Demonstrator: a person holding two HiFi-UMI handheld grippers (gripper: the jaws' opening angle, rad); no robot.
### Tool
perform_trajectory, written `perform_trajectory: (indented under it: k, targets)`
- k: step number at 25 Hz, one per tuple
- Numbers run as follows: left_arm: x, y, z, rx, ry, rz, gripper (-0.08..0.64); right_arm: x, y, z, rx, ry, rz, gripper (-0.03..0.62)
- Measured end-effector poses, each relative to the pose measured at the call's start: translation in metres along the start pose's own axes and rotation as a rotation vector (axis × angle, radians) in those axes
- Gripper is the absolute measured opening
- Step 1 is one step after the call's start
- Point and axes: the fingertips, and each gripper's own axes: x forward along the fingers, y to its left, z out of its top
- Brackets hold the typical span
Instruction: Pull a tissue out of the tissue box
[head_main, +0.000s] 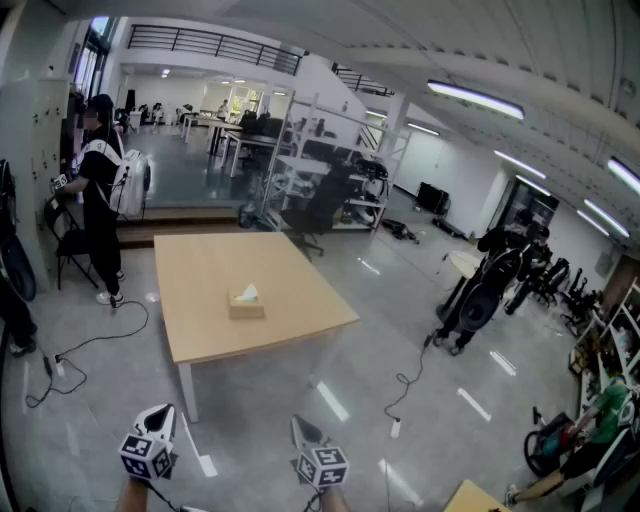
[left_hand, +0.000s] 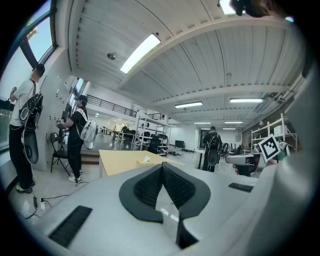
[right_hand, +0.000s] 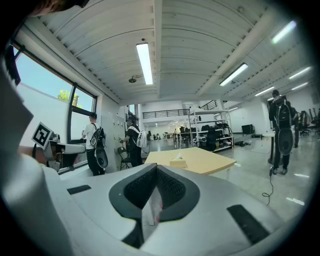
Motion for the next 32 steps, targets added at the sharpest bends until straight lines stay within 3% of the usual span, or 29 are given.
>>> perform_trajectory:
  k: [7,32]
  targets:
    - [0.004,0.000,-0.010,0.000,0.015,-0.005,0.008,0.000,-0.005,-0.003,0.034,-0.006,-0.001,0.008]
    - [0.065,-0.037,-0.009,0.013,0.010,0.013,0.008,0.020,-0.064,0.001,-0.001,-0.002,0.039,0.008]
